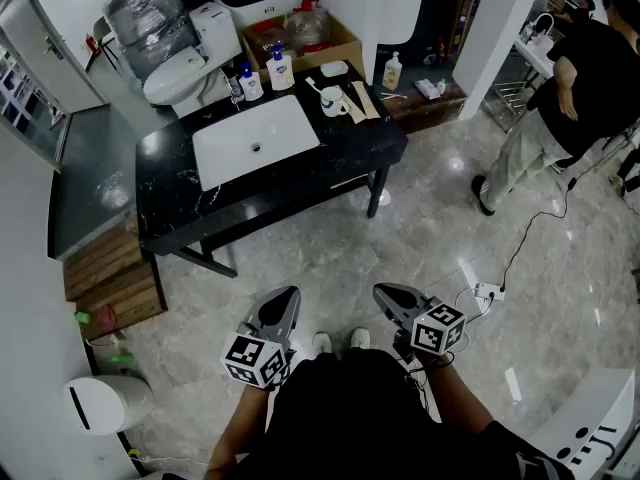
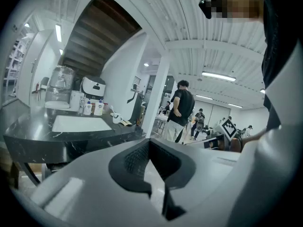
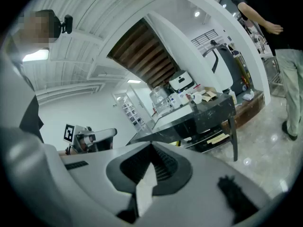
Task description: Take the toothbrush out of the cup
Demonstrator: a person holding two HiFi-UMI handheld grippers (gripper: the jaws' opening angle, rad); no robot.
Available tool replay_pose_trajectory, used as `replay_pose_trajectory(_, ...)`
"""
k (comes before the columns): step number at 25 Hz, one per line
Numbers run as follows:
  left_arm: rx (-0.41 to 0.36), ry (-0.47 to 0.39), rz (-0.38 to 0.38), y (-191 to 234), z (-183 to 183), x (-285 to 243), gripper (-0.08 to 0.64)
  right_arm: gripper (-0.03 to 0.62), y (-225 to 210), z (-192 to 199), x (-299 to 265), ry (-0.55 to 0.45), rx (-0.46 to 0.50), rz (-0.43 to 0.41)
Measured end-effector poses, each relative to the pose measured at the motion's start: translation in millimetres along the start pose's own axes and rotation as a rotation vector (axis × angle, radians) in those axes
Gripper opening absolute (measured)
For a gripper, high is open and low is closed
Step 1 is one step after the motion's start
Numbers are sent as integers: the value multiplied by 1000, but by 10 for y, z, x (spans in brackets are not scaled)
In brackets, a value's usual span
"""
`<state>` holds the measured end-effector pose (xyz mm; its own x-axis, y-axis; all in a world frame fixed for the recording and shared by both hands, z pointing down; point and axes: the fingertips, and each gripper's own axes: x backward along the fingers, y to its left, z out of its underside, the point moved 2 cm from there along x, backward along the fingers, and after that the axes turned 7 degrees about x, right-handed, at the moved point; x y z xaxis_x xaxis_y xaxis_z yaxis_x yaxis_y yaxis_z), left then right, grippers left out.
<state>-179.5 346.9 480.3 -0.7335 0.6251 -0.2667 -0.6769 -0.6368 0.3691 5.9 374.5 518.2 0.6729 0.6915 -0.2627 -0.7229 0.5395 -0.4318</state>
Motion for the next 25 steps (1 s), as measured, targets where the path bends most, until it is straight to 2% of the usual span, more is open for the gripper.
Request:
replay_pose_trajectory(5,66,-15,-2,-69,52,-86,8,14,-103,-16,93,-11,-3,2)
replay_pose_trajectory(12,46,-8,-49,-184,19,-214,8,15,-262,-59,215,-54,-32,-64)
replay_pose_trajectory(18,58,-13,-114,-240,74,-275,9,15,-480,-33,236,-41,-34,-103)
replay_pose_trajectory(25,48,-7,-109,-393,37,-405,8,15,-616,-37,408,-39,-57,-95)
